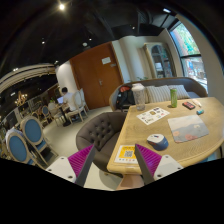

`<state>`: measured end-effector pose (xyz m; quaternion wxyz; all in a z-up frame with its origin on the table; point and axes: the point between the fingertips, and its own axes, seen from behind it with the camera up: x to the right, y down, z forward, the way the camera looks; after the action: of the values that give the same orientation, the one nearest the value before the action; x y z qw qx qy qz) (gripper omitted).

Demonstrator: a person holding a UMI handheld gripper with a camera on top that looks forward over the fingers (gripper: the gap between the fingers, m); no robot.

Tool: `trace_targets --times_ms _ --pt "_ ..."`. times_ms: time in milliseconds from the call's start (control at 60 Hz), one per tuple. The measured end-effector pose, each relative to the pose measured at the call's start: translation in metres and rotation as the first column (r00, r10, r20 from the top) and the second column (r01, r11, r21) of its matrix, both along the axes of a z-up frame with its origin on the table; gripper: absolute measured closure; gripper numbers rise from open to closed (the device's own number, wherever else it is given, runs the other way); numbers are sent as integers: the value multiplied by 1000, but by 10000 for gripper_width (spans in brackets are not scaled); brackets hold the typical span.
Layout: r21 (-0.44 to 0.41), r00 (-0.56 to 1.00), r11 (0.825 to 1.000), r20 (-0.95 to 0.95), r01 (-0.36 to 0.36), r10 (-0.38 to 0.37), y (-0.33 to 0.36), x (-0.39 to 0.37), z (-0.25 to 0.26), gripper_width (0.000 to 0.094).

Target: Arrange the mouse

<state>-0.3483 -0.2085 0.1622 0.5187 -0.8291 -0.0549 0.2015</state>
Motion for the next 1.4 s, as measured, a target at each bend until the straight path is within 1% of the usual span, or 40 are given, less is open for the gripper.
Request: trace_targets --times_ms 100,200,217,250,350,417,467,517,600,783,967,1117,1183,1300,1400 --pt "5 999 999 32 -36 35 3 -6 -11 108" --pt "4 995 999 95 -38 38 3 -5 -23 109" --pt "7 993 999 109 -42 41 11 -1 -33 110" --pt "2 991 999 129 -46 45 6 -3 -35 114" --pt "9 975 997 211 -72 69 21 13 -63 106" --pt "50 964 997 263 -60 45 28 29 -63 79" --pt "73 956 997 295 -31 8 48 52 -76 81" --pt "69 949 998 315 -2 -20 54 66 -80 82" --pt "39 943 998 329 45 -55 77 97 -100 79" --pt "-40 942 995 326 96 -78 122 137 -144 93" --pt "-97 951 994 308 54 -22 153 137 -173 114" --pt "-99 956 994 293 44 -13 177 135 -173 165" --pt "-101 955 994 298 43 -11 188 134 -175 204" --pt "-104 956 992 290 72 -39 204 133 -173 311" --pt "-121 953 989 300 89 -50 211 134 -175 348"
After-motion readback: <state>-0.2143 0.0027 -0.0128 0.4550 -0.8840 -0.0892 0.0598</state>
